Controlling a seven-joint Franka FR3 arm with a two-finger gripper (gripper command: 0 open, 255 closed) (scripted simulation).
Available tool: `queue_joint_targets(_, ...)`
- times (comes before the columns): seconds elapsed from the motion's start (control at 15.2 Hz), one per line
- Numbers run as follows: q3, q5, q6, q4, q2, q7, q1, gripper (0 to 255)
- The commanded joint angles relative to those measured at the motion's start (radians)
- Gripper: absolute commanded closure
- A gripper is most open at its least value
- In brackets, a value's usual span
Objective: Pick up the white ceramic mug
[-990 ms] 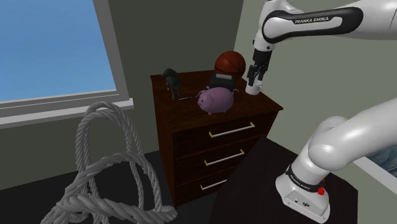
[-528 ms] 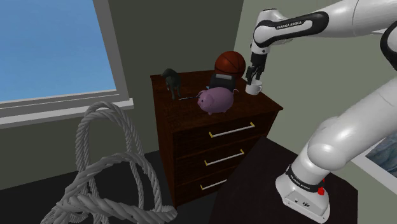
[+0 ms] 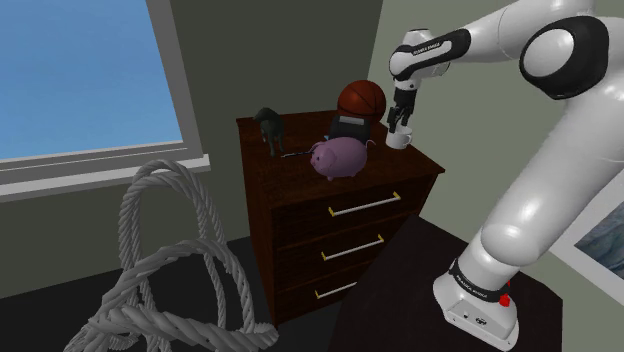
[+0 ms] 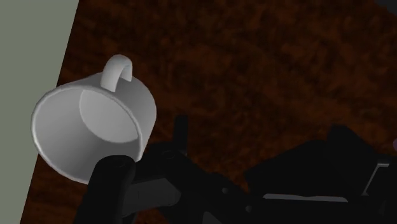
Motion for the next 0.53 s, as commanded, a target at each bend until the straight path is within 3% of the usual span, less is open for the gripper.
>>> queue_joint_targets(0.0, -0.015, 0.033, 0.014, 0.055, 0.076, -0.043, -0.014, 0)
queue_joint_targets(0.46, -0.032, 0.157, 0.018, 0.287, 0.340, -0.186, -0.110, 0)
